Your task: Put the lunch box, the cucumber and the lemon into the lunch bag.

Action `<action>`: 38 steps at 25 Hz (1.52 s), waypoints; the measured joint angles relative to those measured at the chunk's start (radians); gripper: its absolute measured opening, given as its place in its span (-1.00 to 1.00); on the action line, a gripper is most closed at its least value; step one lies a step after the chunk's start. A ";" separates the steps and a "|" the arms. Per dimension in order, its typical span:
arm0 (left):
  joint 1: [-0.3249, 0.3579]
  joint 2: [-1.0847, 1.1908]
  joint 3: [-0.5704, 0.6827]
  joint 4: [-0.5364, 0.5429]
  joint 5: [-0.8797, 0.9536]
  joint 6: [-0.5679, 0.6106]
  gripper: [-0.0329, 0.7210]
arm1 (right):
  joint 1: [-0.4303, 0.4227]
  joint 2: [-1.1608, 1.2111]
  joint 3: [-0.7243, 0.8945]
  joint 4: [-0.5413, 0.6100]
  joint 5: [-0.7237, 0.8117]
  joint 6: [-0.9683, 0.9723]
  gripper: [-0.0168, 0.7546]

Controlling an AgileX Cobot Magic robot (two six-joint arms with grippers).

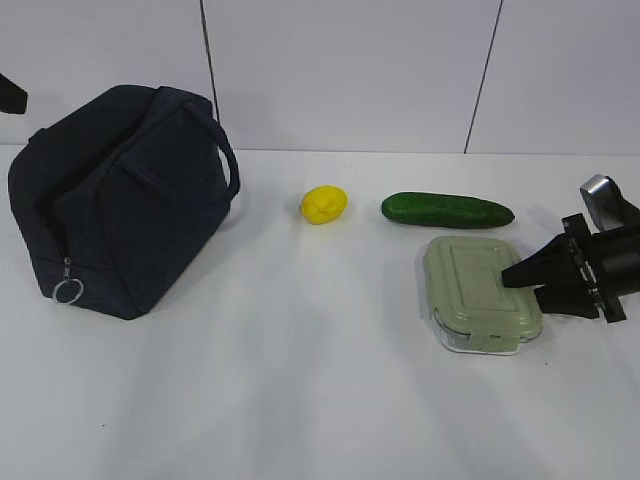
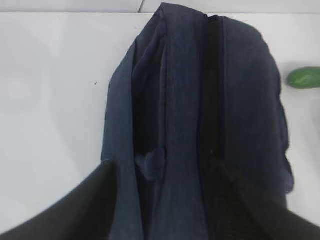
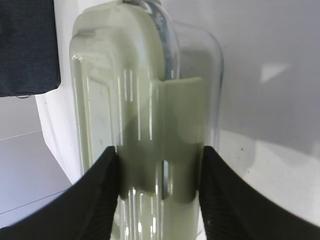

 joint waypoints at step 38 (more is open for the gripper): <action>-0.120 0.234 -0.168 0.060 -0.068 -0.006 -0.42 | 0.005 0.000 0.000 0.000 -0.002 0.000 -0.03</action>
